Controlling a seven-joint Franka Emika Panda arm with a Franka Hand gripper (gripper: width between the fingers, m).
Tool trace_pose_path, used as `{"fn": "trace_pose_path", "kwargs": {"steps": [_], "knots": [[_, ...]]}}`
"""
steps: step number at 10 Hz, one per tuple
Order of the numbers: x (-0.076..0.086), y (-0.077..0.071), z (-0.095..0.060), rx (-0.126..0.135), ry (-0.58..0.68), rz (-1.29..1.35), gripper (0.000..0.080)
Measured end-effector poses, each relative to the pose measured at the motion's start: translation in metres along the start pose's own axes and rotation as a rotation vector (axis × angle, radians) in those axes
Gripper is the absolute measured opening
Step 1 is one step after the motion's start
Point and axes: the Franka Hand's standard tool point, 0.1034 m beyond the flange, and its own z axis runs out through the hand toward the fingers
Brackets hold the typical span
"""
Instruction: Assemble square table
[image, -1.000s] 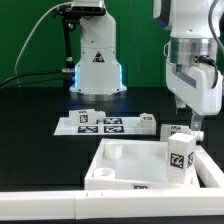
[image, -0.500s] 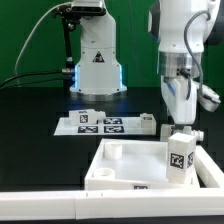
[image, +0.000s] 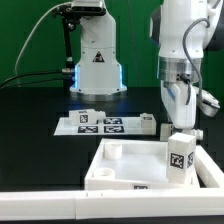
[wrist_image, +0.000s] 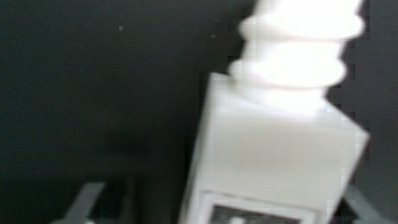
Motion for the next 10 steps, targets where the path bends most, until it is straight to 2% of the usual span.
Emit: {"fn": "trace_pose_path", "kwargs": {"steps": [1, 2, 3, 5, 6, 9, 10], "knots": [[0.0, -0.003, -0.002, -0.003, -0.004, -0.03, 0.0266], [-0.001, -0.015, -0.015, 0.003, -0.024, -0.107, 0.0261], [0.0, -0.024, -0.028, 0.024, -0.04, -0.175, 0.0261], [0.001, -0.035, -0.044, 0.069, -0.053, -0.194, 0.0261], [0.0, -0.034, -0.044, 0.09, -0.044, -0.203, 0.0261], [0.002, -0.032, -0.043, 0.084, -0.064, -0.029, 0.0262], [0.013, -0.035, -0.046, 0.099, -0.062, -0.052, 0.0262]]}}
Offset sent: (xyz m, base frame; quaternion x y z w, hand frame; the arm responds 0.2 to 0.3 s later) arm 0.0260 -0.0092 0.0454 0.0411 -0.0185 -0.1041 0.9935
